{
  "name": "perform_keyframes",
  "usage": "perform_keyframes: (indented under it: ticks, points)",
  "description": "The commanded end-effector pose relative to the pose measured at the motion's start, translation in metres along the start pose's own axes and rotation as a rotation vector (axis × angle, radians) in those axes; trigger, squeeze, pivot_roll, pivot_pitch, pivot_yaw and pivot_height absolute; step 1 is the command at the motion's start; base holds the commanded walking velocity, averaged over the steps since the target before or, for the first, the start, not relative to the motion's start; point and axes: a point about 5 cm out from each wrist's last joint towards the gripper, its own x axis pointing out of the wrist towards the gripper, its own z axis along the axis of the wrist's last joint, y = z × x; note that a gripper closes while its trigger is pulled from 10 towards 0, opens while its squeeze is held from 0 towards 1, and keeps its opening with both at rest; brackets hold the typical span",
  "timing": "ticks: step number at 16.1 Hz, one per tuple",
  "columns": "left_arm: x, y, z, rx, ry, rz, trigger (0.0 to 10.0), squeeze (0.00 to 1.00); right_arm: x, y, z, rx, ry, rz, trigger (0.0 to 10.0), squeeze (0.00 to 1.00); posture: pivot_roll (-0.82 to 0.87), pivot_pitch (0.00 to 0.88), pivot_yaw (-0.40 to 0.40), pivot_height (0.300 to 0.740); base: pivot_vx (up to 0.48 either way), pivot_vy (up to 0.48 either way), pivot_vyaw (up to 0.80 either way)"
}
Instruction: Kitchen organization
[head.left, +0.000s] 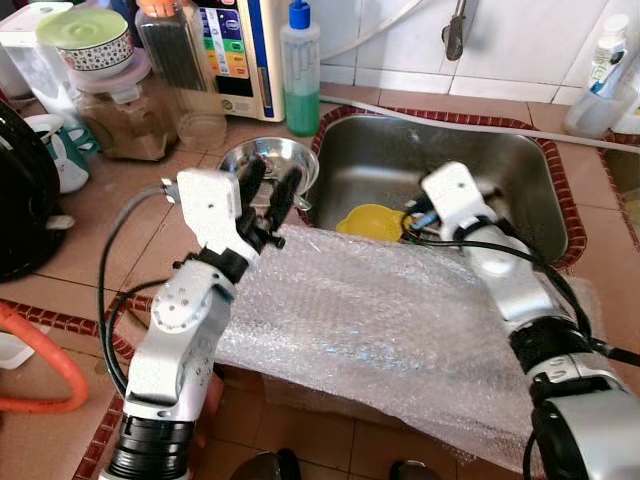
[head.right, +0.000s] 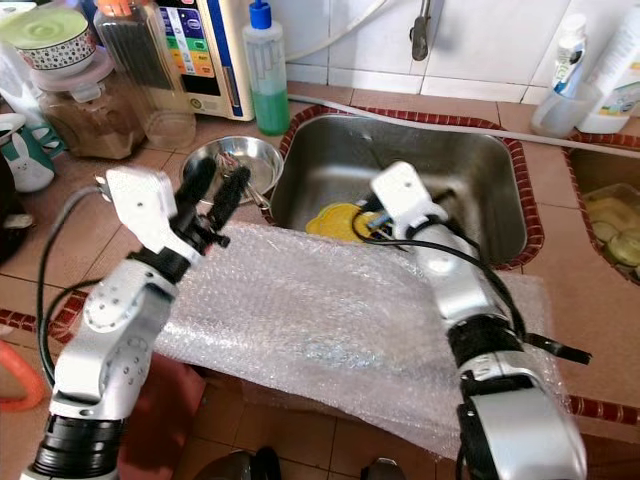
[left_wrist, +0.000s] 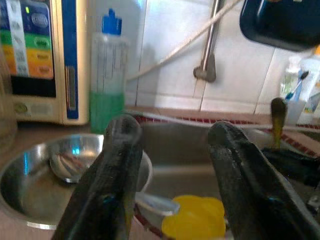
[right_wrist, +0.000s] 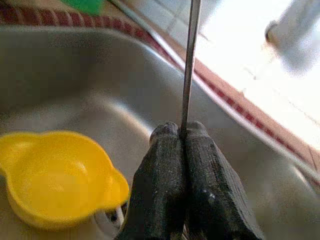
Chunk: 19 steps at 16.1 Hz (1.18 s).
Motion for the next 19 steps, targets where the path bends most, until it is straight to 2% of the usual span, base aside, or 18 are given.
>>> perform_keyframes:
  ticks: [1, 5, 6, 7, 8, 9, 10, 16, 19]
  points:
    - [-0.002, -0.001, -0.005, 0.015, 0.015, -0.022, 10.0, 1.0, -0.004, -0.002, -0.011, 0.042, 0.045, -0.021, 0.0, 0.0, -0.13, 0.138, 0.097, 0.74, 0.0, 0.0, 0.0]
    - [-0.005, 0.001, -0.01, 0.036, 0.036, -0.016, 10.0, 1.0, -0.007, -0.005, -0.026, 0.135, 0.134, -0.061, 0.0, 0.0, -0.13, 0.146, 0.098, 0.74, 0.0, 0.0, 0.0]
    - [-0.006, 0.001, -0.01, 0.039, 0.037, -0.018, 10.0, 1.0, -0.009, -0.009, -0.034, 0.194, 0.189, -0.088, 4.1, 0.0, -0.13, 0.147, 0.1, 0.74, 0.0, 0.0, 0.0]
    - [-0.006, 0.001, -0.011, 0.039, 0.038, -0.019, 10.0, 1.0, -0.01, -0.01, -0.037, 0.21, 0.206, -0.097, 4.1, 0.0, -0.13, 0.147, 0.1, 0.74, 0.0, 0.0, 0.0]
    - [-0.007, 0.0, -0.012, 0.057, 0.05, -0.032, 10.0, 1.0, -0.011, -0.011, -0.041, 0.262, 0.237, -0.102, 10.0, 0.31, -0.13, 0.15, 0.102, 0.74, 0.0, 0.0, 0.0]
    - [-0.007, 0.0, -0.013, 0.064, 0.056, -0.037, 10.0, 1.0, -0.012, -0.011, -0.042, 0.286, 0.25, -0.101, 10.0, 0.95, -0.13, 0.157, 0.107, 0.74, 0.0, 0.0, 0.0]
    - [-0.008, 0.0, -0.013, 0.065, 0.058, -0.036, 10.0, 1.0, -0.012, -0.011, -0.043, 0.301, 0.254, -0.105, 10.0, 1.0, -0.13, 0.158, 0.11, 0.74, 0.0, 0.0, 0.0]
    - [-0.011, 0.0, -0.015, 0.088, 0.097, -0.058, 10.0, 1.0, -0.016, -0.006, -0.051, 0.351, 0.308, -0.103, 10.0, 1.0, -0.12, 0.178, 0.118, 0.74, 0.0, 0.0, 0.0]
    - [-0.012, 0.001, -0.016, 0.089, 0.103, -0.058, 10.0, 1.0, -0.015, -0.011, -0.046, 0.308, 0.277, -0.126, 10.0, 1.0, -0.12, 0.181, 0.119, 0.74, 0.0, 0.0, 0.0]
